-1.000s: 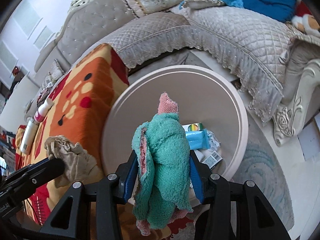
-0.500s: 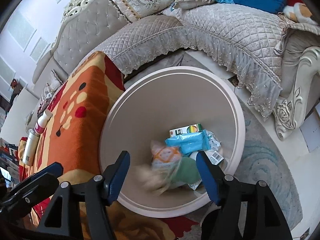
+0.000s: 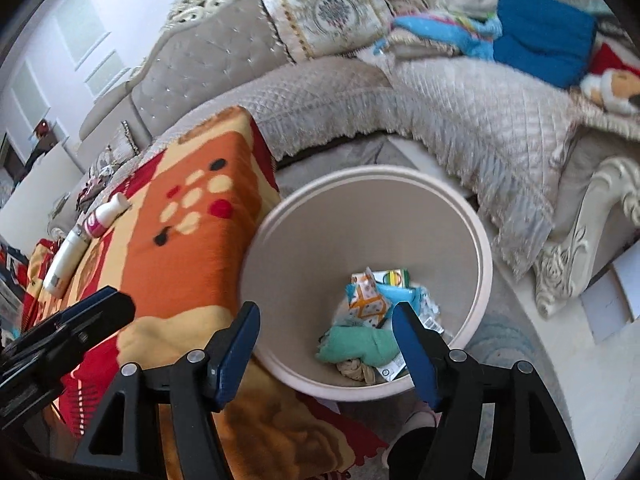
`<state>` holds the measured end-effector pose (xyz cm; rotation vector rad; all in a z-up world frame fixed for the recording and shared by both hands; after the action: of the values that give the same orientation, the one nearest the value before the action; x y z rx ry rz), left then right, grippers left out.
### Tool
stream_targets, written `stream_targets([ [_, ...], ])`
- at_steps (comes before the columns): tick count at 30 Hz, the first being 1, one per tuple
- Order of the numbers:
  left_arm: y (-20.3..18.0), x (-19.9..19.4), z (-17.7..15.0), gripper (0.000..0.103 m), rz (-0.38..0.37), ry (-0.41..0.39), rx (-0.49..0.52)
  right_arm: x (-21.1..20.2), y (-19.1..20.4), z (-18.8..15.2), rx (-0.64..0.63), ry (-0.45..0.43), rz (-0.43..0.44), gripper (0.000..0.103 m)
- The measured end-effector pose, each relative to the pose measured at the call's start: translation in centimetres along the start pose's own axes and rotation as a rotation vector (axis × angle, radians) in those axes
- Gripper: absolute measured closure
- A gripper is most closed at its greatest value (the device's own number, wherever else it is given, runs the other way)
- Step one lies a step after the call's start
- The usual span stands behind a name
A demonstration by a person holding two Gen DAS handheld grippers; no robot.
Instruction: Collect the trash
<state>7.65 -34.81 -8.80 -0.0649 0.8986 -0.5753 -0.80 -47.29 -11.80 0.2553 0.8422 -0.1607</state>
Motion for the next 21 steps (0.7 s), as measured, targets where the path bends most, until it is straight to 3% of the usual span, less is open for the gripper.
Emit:
stream_targets([
  [7, 1.6, -2.5, 0.0, 0.056, 0.023, -0.066, 0.011, -3.2, 2.1, 0.6, -0.028, -0.082, -0.043, 0.030],
  [9, 1.8, -3.4, -0.1, 0.039, 0.016, -0.086, 0.012, -3.9, 2.6, 0.7, -0.037, -0.099, -0.054, 0.029],
  [11, 1.9, -4.5, 0.0, 0.032, 0.004, -0.116, 0.008, -4.7, 3.3, 0.9, -0.050, -0.121, -0.067, 0.029],
  [21, 2.7, -8.8, -0.6, 0.030, 0.005, -0.221, -0.004, -8.6, 6.2, 0.9, -0.108, -0.234, -0.122, 0.021],
])
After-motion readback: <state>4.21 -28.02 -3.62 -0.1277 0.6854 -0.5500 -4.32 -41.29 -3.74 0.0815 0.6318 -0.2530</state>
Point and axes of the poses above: each gripper's, at about its wrist camera, not at the fingertips, and x roughly the way its jaws point, y to its left, z to its top, the point moved 8 cm from there along x, roughly the way its jaws point, and after that the axes turned 10 degrees about -x, right-handed, at the moved point
